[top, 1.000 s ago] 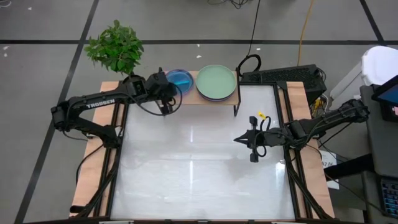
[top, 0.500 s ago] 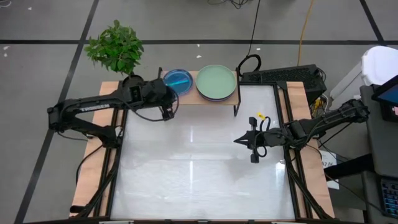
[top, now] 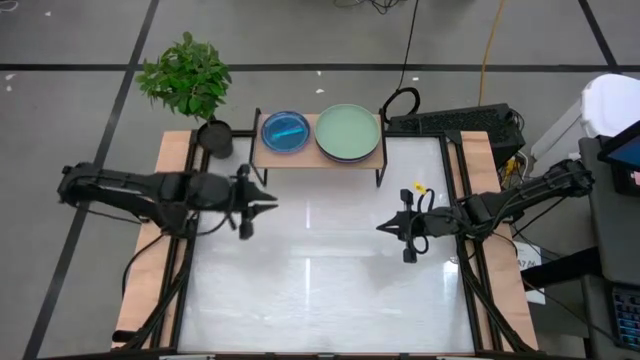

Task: Place and stack plates onto a shelf
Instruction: Return to Home Position

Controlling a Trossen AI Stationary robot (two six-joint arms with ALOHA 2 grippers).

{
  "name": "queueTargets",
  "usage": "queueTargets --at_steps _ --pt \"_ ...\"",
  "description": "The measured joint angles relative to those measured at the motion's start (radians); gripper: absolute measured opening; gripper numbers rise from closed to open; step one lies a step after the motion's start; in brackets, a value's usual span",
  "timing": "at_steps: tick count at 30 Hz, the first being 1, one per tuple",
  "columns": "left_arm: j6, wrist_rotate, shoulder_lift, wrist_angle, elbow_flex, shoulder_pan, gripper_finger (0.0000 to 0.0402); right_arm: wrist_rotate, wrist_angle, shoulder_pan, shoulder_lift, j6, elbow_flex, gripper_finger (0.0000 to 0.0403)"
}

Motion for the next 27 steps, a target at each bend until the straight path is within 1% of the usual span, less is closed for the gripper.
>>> queueTargets --at_steps 4,6,9,13,16,19,23,27 --pt "0.004 -0.095 -0.068 0.085 -0.09 -0.106 0.0081 0.0 0.001 0.0 -0.013 -0.008 -0.005 0.0" --pt "0.004 -0.143 -0.094 0.105 -0.127 -0.144 0.0081 0.0 0.004 0.0 -0.023 -0.021 -0.005 0.0" --pt "0.015 -0.187 -0.133 0.133 -0.181 -0.182 0.0081 0.0 0.009 0.0 -0.039 -0.037 -0.009 0.0" --pt "0.022 -0.19 -0.171 0.153 -0.235 -0.209 0.0081 0.0 0.049 0.0 -0.073 -0.057 -0.071 0.0" --pt "0.031 -0.189 -0.197 0.199 -0.274 -0.226 0.0078 -0.001 0.077 0.0 -0.11 -0.056 -0.13 0.0" --pt "0.065 -0.19 -0.226 0.244 -0.323 -0.243 0.0057 -0.002 0.109 0.0 -0.154 -0.065 -0.186 0.0" --pt "0.064 -0.19 -0.289 0.251 -0.381 -0.247 0.001 -0.004 0.117 0.0 -0.212 -0.091 -0.238 0.0" --pt "0.053 -0.184 -0.37 0.256 -0.425 -0.253 0.0006 -0.004 0.164 -0.001 -0.26 -0.129 -0.294 0.0"
